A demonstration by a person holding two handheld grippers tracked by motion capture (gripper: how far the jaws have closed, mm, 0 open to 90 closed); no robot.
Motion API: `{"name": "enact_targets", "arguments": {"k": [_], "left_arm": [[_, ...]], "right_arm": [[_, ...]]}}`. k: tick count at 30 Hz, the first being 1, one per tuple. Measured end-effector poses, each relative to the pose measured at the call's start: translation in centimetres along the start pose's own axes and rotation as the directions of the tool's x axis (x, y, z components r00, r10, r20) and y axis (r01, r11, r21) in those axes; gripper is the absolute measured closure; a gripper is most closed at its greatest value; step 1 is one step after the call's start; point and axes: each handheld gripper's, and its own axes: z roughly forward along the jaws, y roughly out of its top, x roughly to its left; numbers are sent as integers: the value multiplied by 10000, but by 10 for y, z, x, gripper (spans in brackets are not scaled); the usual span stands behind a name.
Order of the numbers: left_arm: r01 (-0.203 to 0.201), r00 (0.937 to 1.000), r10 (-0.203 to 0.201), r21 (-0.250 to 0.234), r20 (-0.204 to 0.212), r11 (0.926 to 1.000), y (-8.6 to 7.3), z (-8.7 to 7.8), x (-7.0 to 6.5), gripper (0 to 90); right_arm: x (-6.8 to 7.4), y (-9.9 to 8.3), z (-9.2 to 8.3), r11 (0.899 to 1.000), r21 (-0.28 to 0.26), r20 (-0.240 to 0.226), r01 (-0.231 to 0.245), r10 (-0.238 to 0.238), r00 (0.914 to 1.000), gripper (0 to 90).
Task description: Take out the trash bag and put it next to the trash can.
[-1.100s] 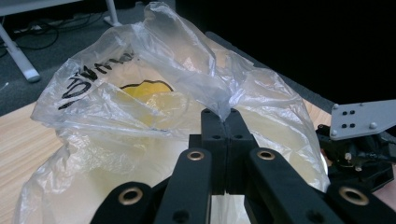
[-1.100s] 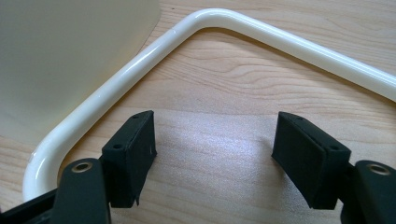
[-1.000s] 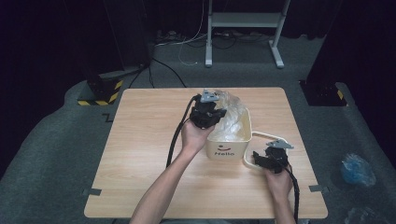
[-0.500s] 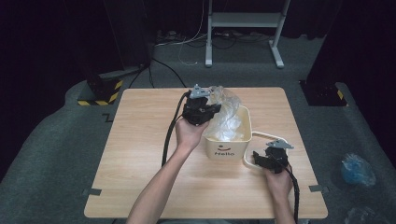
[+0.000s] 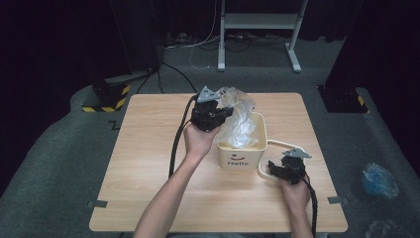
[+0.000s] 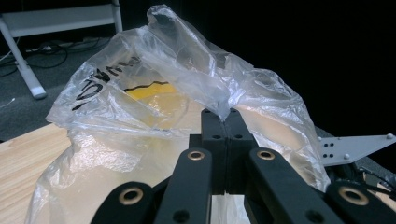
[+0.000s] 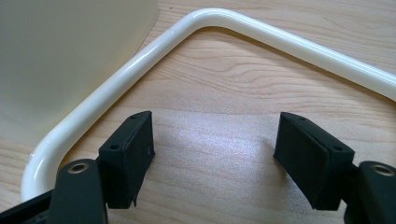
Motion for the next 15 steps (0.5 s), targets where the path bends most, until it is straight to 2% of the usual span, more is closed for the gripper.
{"name": "enact_targets", "arguments": {"k": [15], "left_arm": [[187, 9998, -189, -321, -37, 9993, 3, -9, 2, 894]], "right_arm": [[0, 0, 0, 10000, 17, 49, -8, 8, 10000, 275]]}}
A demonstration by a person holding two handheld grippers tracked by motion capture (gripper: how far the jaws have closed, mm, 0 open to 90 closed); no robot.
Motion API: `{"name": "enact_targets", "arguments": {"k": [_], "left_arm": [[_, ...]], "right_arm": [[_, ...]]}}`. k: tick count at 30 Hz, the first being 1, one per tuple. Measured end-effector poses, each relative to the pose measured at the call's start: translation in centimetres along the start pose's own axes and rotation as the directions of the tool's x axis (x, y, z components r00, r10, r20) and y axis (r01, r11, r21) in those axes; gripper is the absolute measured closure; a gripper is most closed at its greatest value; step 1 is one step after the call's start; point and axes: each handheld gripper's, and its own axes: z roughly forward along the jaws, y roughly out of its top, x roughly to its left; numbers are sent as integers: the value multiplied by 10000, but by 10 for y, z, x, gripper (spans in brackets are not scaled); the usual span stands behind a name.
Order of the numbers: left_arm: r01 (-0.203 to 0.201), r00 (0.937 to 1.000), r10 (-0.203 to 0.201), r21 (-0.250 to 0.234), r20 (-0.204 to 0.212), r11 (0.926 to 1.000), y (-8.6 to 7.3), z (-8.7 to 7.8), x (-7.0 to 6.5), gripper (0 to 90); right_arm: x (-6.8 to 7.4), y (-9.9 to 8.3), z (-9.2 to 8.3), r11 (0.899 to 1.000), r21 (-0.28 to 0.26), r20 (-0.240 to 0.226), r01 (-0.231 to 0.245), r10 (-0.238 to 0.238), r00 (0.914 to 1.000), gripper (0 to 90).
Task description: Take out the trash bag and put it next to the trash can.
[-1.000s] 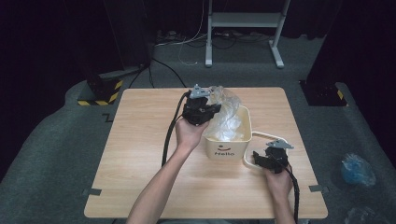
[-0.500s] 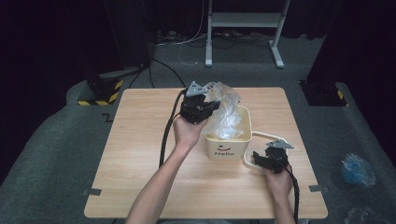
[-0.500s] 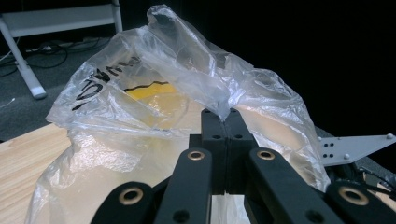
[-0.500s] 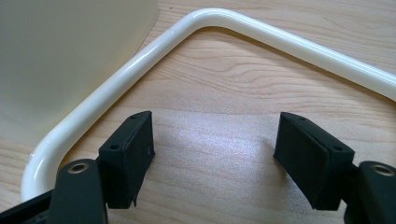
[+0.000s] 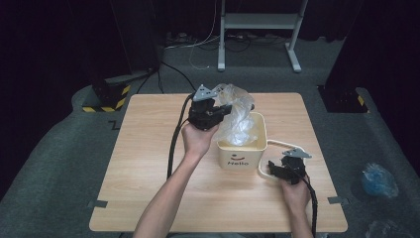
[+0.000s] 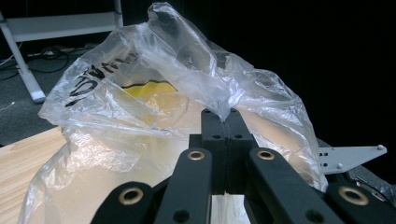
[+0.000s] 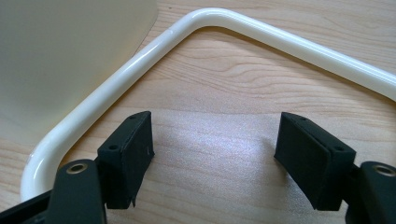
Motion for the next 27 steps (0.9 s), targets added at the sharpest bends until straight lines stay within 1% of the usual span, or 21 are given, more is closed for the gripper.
{"name": "enact_targets", "arguments": {"k": [5, 7, 11, 16, 26, 27], "left_arm": [[125, 9999, -125, -206, -31, 9997, 2, -6, 2, 894], [128, 9999, -131, -262, -98, 9996, 2, -8, 2, 894], [162, 9998, -166, -355, -95, 9992, 3, -11, 3, 894], [368, 9993, -372, -509, -79, 9980, 4, -16, 6, 895], [575, 9980, -593, -765, -217, 9954, 5, -29, 14, 895], [539, 9981, -559, -751, -261, 9957, 5, -30, 15, 894]], "right_arm": [[0, 0, 0, 10000, -7, 0, 19, -19, 10000, 275], [0, 0, 0, 10000, 1, 0, -2, 2, 10000, 275], [0, 0, 0, 10000, 17, 25, -12, 12, 10000, 264], [0, 0, 0, 10000, 23, 28, -11, 11, 10000, 263], [0, 0, 0, 10000, 19, 38, -13, 13, 10000, 263], [0, 0, 0, 10000, 18, 38, -15, 15, 10000, 263]]}}
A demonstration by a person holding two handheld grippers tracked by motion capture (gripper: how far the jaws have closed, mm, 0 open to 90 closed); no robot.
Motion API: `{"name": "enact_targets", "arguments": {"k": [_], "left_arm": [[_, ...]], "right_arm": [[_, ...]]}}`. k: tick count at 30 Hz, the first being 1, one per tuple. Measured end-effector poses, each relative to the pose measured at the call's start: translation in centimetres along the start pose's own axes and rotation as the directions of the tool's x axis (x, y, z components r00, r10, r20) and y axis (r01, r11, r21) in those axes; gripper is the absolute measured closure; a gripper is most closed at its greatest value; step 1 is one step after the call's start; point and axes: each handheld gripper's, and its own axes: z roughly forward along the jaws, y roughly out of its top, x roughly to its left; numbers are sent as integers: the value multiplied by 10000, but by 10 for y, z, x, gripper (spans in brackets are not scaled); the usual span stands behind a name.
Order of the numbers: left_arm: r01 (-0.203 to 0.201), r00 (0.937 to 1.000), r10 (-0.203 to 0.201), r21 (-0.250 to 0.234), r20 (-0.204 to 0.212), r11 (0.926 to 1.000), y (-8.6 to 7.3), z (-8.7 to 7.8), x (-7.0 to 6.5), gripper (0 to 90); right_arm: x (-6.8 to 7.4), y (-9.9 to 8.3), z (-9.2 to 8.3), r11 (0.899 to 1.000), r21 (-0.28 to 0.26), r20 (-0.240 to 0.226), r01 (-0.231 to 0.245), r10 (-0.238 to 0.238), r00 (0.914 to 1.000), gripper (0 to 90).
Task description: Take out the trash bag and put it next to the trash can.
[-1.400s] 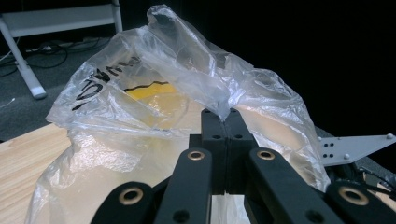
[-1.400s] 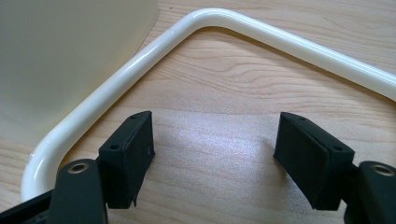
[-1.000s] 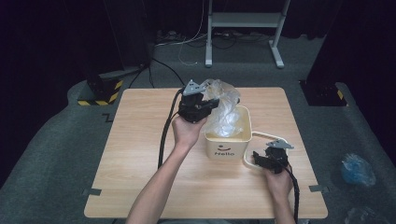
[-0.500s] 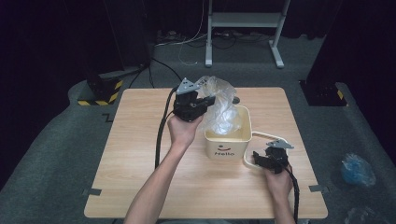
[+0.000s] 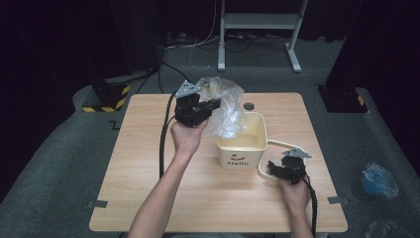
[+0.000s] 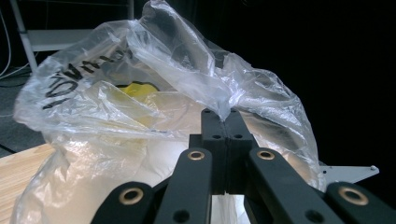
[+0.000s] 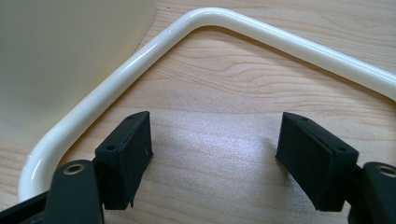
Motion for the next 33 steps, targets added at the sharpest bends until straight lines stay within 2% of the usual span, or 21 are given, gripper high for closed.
{"name": "enact_targets", "arguments": {"k": [10, 33], "left_arm": [[-28, 9995, 26, -66, -300, 10000, -1, -14, 9, 894], [347, 9963, -351, -68, -788, 9994, -12, -39, 37, 893]], "right_arm": [[0, 0, 0, 10000, 2, -7, 0, 0, 10000, 263], [0, 0, 0, 10000, -7, -1, -7, 7, 10000, 263]]}}
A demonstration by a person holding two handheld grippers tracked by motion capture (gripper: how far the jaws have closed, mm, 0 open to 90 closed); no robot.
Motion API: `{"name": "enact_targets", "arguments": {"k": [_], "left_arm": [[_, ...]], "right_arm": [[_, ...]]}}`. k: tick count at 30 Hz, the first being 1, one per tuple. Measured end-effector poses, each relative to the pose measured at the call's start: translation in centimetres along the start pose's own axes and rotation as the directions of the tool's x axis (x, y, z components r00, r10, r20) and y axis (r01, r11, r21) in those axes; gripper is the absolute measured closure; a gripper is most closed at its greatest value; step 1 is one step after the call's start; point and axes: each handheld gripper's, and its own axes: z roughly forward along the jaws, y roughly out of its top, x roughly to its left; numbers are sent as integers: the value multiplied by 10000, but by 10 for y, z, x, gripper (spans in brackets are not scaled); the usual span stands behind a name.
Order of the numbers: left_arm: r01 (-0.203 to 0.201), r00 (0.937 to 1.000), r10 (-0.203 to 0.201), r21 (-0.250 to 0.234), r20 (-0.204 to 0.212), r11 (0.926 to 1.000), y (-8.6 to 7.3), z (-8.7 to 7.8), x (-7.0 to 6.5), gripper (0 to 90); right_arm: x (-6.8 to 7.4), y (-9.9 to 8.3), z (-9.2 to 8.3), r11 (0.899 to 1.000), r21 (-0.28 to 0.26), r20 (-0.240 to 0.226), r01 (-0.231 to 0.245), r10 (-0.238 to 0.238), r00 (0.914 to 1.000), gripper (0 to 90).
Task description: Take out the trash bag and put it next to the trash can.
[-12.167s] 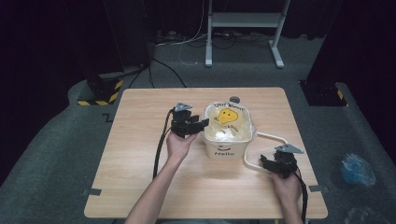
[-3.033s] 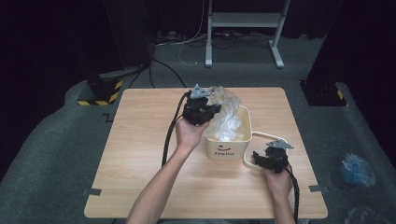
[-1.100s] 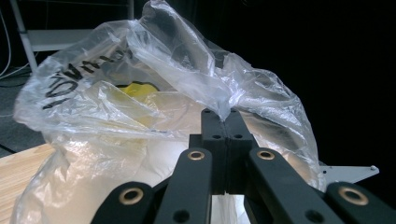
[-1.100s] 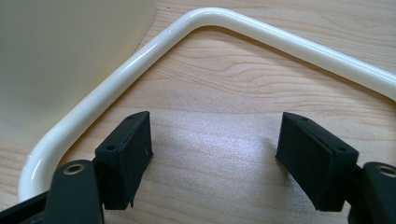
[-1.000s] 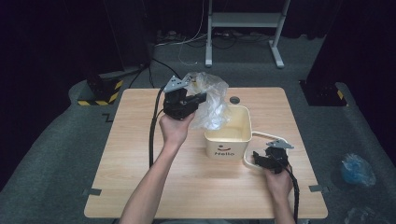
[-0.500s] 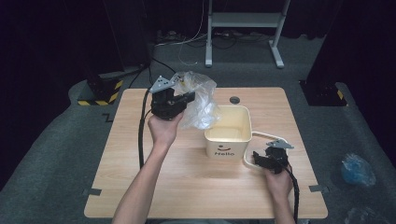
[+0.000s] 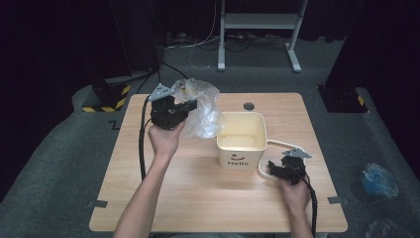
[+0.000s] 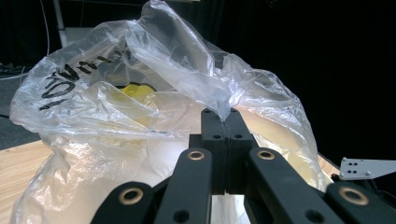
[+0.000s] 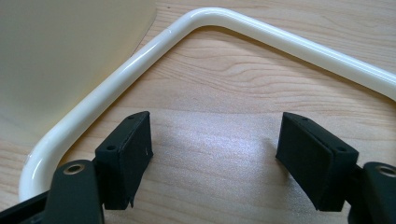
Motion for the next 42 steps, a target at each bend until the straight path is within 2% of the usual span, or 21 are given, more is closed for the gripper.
{"name": "enact_targets", "arguments": {"k": [18, 26, 28, 31, 35, 42], "left_arm": [[124, 9997, -120, 139, -231, 9998, -12, -9, 15, 893], [-35, 9992, 47, 310, -387, 9995, -17, -10, 18, 893], [-188, 9986, 209, 446, -477, 9988, -19, -9, 20, 893], [-95, 9987, 122, 539, -503, 9985, -22, -7, 22, 893], [-202, 9980, 246, 743, -584, 9970, -26, -5, 24, 893], [-351, 9968, 420, 990, -682, 9945, -31, -1, 24, 893]], "right_arm": [[0, 0, 0, 10000, 5, -4, -14, 14, 10000, 263], [0, 0, 0, 10000, -10, -55, 31, -31, 10000, 259], [1, 0, 0, 10000, -8, -60, 15, -15, 10000, 259], [0, 0, 0, 10000, -10, -54, 31, -31, 10000, 259], [1, 0, 0, 10000, 12, -47, 23, -23, 10000, 249], [2, 0, 0, 9998, 66, 215, -163, 161, 9996, 209]]}}
